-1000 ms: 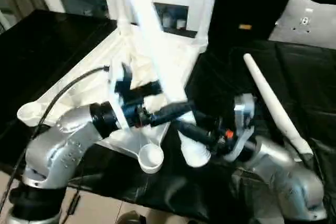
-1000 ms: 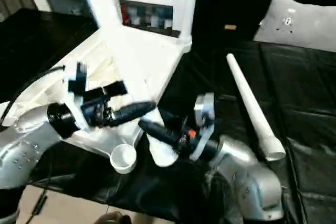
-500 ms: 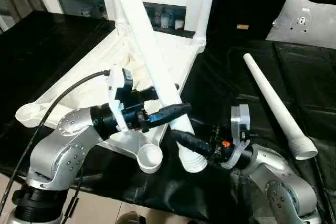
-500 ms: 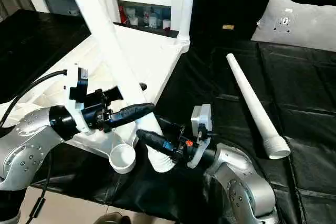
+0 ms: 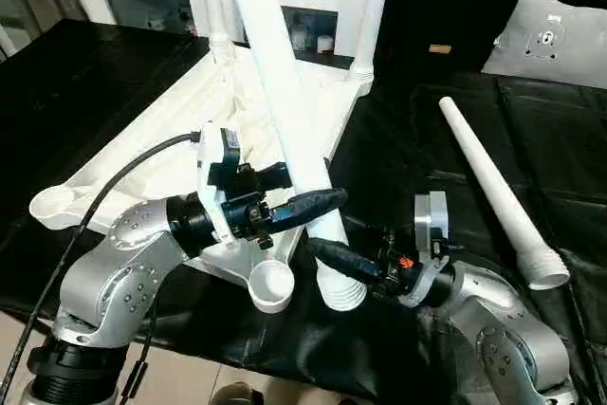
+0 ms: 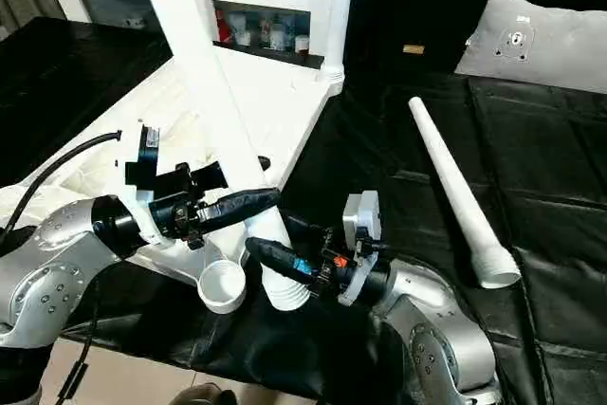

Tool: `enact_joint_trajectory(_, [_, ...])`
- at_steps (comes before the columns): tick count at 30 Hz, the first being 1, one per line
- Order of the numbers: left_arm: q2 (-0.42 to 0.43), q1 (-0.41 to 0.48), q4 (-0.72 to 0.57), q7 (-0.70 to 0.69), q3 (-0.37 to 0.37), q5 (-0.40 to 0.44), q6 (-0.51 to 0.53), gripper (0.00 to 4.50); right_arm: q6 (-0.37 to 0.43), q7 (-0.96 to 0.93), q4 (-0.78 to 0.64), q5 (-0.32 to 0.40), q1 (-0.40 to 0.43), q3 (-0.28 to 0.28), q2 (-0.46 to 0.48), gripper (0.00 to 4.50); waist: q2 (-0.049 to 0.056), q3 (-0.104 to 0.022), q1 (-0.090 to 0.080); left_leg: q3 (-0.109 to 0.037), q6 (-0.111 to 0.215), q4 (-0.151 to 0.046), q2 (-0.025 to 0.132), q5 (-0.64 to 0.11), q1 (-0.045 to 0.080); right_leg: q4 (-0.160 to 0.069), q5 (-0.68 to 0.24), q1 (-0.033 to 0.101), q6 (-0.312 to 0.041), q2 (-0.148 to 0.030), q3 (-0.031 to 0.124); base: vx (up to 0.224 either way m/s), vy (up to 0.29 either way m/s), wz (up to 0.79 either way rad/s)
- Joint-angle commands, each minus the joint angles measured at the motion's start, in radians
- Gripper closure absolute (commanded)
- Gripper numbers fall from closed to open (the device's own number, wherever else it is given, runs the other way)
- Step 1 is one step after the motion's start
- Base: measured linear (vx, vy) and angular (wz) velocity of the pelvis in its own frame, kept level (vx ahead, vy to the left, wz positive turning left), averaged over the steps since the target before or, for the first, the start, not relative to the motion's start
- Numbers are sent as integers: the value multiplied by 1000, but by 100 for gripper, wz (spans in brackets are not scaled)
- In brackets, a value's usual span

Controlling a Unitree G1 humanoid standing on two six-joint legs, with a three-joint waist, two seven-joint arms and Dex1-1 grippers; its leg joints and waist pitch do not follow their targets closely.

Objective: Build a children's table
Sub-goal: Pick table leg

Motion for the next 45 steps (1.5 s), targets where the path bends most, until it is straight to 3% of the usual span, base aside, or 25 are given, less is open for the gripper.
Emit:
enact_joint_trajectory(1, [-8, -12, 1, 23, 24, -9, 8, 226, -4, -23, 15, 17, -17, -16, 4, 263, 10, -65, -5, -24, 30, -75, 75, -119, 7, -79, -143, 46, -195, -116, 62, 0, 0, 0])
enact_joint_trajectory(7, [-34, -52, 1, 126, 55, -72, 121, 238, 24, -78, 14, 1, -56, -16, 16, 263, 11, -66, -4, -24, 23, -72, 72, -108, 10, -76, -138, 44, -202, -113, 60, 0, 0, 0])
enact_joint_trajectory(11, [-120, -96, 20, 247, 120, -161, 143, 247, 52, -127, 19, 8, -92, -24, 39, 263, 12, -73, -1, -23, 21, -67, 71, -83, 6, -73, -102, 50, -210, -114, 60, 0, 0, 0])
enact_joint_trajectory(16, [-139, -104, 21, 297, 133, -177, 172, 257, 63, -160, 24, 5, -108, -26, 48, 263, 9, -76, -1, -23, 33, -64, 69, -57, 4, -69, -63, 52, -200, -111, 60, 0, 0, 0])
enact_joint_trajectory(23, [-165, -138, 42, 433, 176, -214, 246, 260, 79, -243, 41, -17, -148, -35, 60, 263, 8, -71, -1, -22, 9, -65, 67, -90, 7, -76, -151, 49, -183, -110, 60, 0, 0, 0])
enact_joint_trajectory(30, [-171, -119, 52, 464, 179, -195, 270, 260, 79, -268, 54, -37, -168, -30, 53, 263, 7, -75, 0, -22, 23, -63, 68, -49, 4, -70, -75, 51, -178, -110, 60, 0, 0, 0])
enact_joint_trajectory(33, [-174, -118, 64, 496, 187, -193, 276, 262, 87, -283, 57, -41, -170, -26, 50, 194, 7, -72, -1, -22, 20, -65, 69, -63, 5, -72, -93, 50, -179, -109, 59, 0, 0, 0])
enact_joint_trajectory(40, [-180, -126, 102, 554, 219, -176, 269, 262, 104, -307, 58, -42, -171, -41, 49, 139, 7, -72, -2, -22, 10, -64, 64, -75, 5, -78, -132, 51, -156, -108, 61, 0, 0, 0])
enact_joint_trajectory(45, [-173, -139, 111, 565, 231, -173, 263, 262, 128, -323, 39, 12, -180, -79, 51, 105, 9, -75, -1, -23, 25, -63, 67, -44, 4, -69, -51, 51, -181, -110, 60, 0, 0, 0])
